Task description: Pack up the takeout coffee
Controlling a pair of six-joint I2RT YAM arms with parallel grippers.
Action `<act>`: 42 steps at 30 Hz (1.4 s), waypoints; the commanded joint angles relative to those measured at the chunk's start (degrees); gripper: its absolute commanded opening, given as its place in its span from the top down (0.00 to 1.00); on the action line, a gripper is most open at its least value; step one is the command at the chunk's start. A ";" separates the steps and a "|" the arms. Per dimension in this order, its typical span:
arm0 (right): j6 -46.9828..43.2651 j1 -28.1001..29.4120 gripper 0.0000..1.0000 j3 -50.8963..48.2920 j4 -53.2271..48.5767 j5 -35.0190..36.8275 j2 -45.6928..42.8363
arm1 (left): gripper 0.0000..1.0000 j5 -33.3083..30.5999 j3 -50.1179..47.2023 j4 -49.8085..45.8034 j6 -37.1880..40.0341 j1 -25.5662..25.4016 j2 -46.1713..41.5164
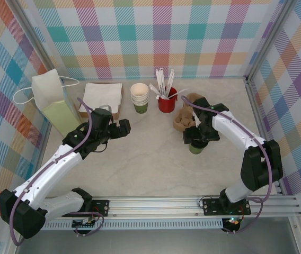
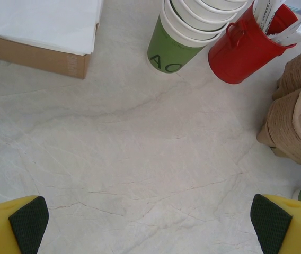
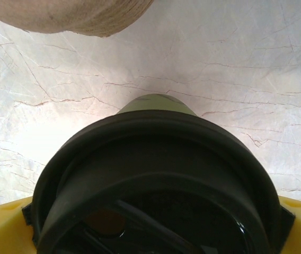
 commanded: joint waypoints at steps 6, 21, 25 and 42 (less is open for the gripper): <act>-1.02 -0.31 0.00 3.87 -2.99 -1.11 -2.33 | 0.00 -0.07 1.41 0.06 -0.24 0.64 -0.75; -0.69 -0.43 0.00 8.15 -2.60 2.04 -8.85 | 0.00 1.42 6.97 -3.82 1.77 3.37 0.19; -0.39 -0.84 0.00 5.91 1.84 -0.37 -13.57 | 0.00 3.67 11.21 -6.23 3.98 6.61 1.38; 1.02 -2.52 0.00 0.34 9.61 -9.03 -19.74 | 0.00 8.75 44.67 -21.32 20.42 29.41 17.53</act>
